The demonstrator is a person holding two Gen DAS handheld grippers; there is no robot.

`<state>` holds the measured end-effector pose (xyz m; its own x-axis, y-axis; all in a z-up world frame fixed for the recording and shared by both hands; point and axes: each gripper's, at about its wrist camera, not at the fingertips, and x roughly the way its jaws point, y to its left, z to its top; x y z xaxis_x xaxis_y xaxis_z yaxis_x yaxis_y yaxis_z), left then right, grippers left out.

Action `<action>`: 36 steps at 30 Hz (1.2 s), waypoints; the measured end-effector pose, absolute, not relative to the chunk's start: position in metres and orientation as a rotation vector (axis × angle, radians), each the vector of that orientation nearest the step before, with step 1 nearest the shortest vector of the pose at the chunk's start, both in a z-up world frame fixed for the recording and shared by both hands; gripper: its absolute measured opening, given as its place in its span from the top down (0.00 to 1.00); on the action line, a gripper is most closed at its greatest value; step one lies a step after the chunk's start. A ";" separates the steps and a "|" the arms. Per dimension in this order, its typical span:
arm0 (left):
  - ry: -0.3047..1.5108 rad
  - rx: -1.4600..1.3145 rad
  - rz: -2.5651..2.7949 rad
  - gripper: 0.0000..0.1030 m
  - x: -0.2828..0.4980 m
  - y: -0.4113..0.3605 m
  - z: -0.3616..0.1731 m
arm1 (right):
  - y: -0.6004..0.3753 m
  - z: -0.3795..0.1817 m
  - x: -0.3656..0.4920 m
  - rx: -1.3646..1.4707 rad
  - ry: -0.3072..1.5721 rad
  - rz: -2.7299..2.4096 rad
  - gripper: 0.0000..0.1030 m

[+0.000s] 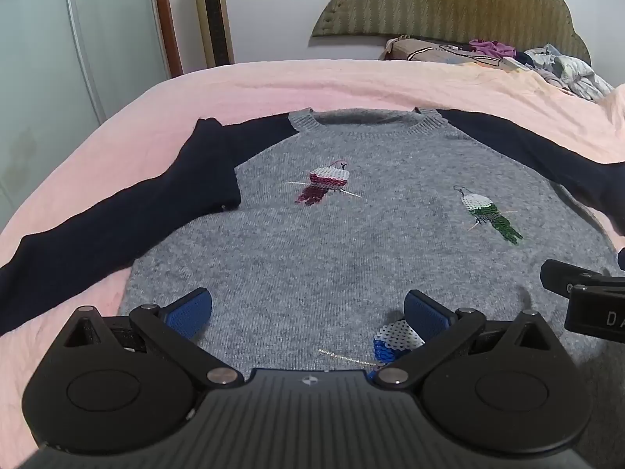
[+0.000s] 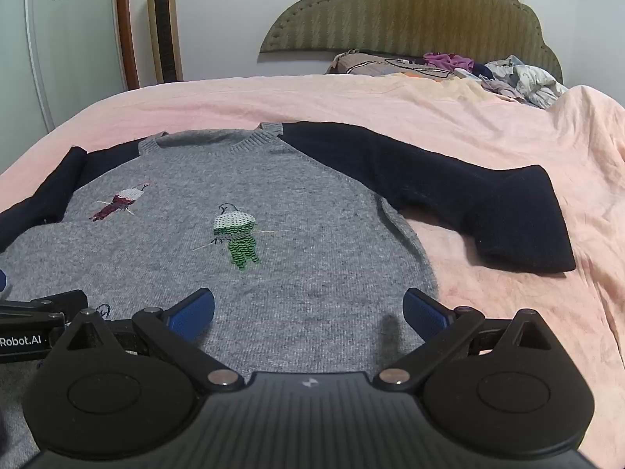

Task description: Fold small clothes

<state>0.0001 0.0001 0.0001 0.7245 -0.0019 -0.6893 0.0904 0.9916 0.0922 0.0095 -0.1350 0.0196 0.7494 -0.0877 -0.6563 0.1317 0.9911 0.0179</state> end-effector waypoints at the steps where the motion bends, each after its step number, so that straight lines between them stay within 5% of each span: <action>1: 0.760 0.123 -0.051 0.00 0.000 0.000 0.000 | -0.135 0.020 0.010 0.064 0.714 -0.120 0.00; 36: 0.756 0.128 -0.054 0.00 0.000 -0.001 -0.001 | -0.136 0.019 0.010 0.056 0.715 -0.123 0.00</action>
